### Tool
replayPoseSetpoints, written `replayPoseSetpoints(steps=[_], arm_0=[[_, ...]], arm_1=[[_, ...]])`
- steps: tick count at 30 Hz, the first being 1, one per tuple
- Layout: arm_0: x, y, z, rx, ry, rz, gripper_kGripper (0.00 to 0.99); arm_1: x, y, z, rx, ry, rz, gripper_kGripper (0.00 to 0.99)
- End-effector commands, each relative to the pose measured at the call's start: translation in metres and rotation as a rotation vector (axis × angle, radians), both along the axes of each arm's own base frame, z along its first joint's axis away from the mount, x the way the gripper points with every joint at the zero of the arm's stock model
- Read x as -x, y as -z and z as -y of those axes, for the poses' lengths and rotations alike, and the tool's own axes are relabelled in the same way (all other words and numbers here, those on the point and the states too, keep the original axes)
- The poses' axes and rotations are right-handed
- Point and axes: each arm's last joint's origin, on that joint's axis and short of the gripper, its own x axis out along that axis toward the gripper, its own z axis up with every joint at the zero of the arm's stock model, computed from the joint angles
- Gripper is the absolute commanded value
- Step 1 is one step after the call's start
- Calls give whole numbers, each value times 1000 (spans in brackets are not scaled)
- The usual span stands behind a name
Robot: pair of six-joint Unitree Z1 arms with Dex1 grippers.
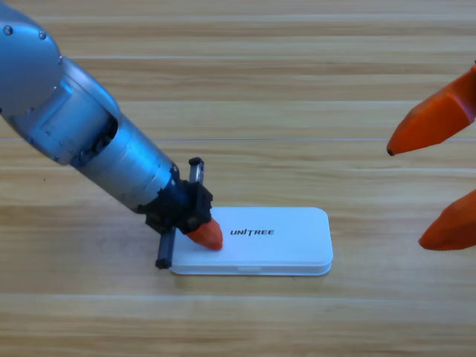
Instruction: Clean up eraser and pencils
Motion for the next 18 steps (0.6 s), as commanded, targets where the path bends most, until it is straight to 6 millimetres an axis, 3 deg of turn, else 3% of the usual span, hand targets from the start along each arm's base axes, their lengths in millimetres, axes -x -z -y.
replayPoseSetpoints(steps=[1, 2, 3, 4, 12, 15, 18], arm_0=[[9, -8, 3, -66, 7, -49, 407], [10, -21, 2, -63, -3, -47, 709], [11, -35, 0, -54, -3, -43, 902], [14, -51, -2, -41, -3, -32, 977], [55, -192, -39, 132, -18, 87, 990], [75, -225, -55, 231, 3, 95, 990], [97, -241, -62, 309, 58, 82, 990]], arm_1=[[-4, 15, -6, 24, -11, -46, 919], [-4, 15, -6, 24, -11, -46, 919], [-4, 15, -6, 25, -12, -47, 919], [-5, 15, -6, 25, -11, -47, 919], [-5, 16, -7, 26, -12, -48, 919], [-5, 16, -7, 26, -12, -48, 919], [-5, 16, -8, 26, -12, -48, 919]])
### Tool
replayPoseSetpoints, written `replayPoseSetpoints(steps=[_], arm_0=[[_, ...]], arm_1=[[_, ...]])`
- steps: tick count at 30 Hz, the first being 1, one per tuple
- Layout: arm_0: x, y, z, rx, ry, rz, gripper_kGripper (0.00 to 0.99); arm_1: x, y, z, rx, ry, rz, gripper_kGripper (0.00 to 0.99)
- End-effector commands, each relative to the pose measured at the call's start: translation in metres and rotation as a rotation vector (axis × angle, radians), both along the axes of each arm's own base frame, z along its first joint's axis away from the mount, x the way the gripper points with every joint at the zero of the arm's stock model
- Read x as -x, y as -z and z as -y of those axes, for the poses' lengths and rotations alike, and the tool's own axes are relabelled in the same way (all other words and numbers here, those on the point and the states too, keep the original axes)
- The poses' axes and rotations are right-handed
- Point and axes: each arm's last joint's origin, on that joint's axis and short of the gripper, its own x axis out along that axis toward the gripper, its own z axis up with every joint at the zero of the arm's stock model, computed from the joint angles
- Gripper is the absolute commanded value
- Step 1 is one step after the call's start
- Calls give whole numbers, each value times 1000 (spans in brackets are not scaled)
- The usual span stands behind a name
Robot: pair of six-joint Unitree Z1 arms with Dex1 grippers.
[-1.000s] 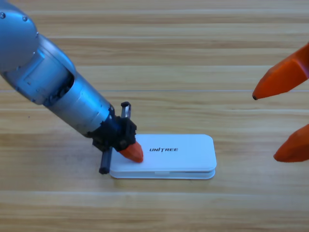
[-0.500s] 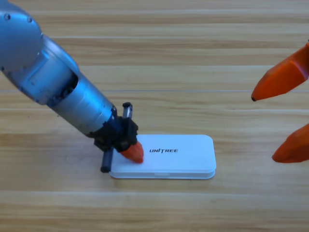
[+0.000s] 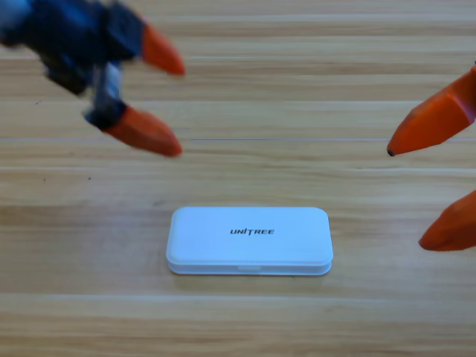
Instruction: Clean up eraser and pencils
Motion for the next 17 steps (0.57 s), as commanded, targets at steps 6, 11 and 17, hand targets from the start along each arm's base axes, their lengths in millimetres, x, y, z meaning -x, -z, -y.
replayPoseSetpoints(steps=[6, 11, 17], arm_0=[[62, -31, -17, 151, 178, -32, 990], [62, -30, -17, 150, 180, -36, 990], [62, -26, -17, 138, 175, -44, 990]], arm_1=[[-6, 16, -8, 28, -12, -50, 919], [-6, 16, -9, 29, -12, -51, 919], [-6, 17, -9, 30, -15, -52, 919]])
